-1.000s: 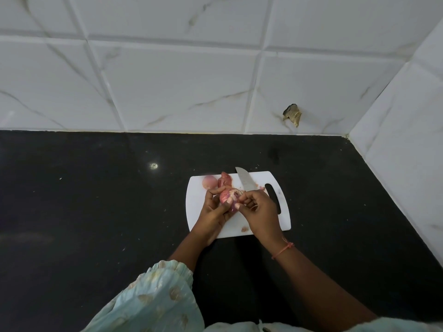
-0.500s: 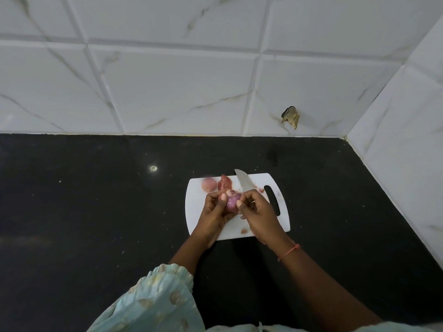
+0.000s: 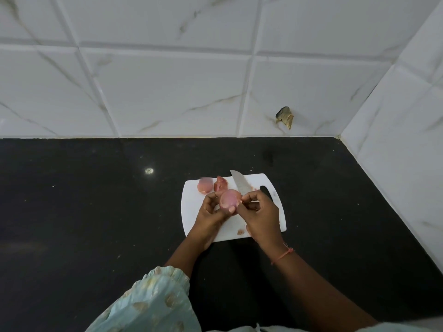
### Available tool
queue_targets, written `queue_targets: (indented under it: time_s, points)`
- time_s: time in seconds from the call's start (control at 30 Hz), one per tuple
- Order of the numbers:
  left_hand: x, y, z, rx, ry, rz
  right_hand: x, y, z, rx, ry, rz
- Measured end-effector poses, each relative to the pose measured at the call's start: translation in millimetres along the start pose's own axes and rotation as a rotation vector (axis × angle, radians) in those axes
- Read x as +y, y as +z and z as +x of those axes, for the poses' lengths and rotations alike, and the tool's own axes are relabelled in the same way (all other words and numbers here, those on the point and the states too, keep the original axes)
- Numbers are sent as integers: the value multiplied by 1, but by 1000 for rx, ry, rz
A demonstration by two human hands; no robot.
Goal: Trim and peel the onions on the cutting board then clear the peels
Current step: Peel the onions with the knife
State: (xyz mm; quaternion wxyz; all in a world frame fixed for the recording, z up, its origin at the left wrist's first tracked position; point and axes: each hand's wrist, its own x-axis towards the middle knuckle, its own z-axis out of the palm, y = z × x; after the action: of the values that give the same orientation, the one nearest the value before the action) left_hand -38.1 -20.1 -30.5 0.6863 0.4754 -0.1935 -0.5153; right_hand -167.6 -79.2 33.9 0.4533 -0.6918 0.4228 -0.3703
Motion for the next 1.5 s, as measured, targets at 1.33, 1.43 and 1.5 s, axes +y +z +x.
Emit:
queue_targets:
  time_s: [1.33,1.43,1.5]
  points:
    - [5,-2,-1,-1,-116,-135,4,-20,24,-33,291,43]
    - [6,-1,-2,-9,-86,-106,-9,-12,17,-94,172,-51]
    - [6,0,-3,-30,-60,-80,-16,-7,13,-140,47,-149]
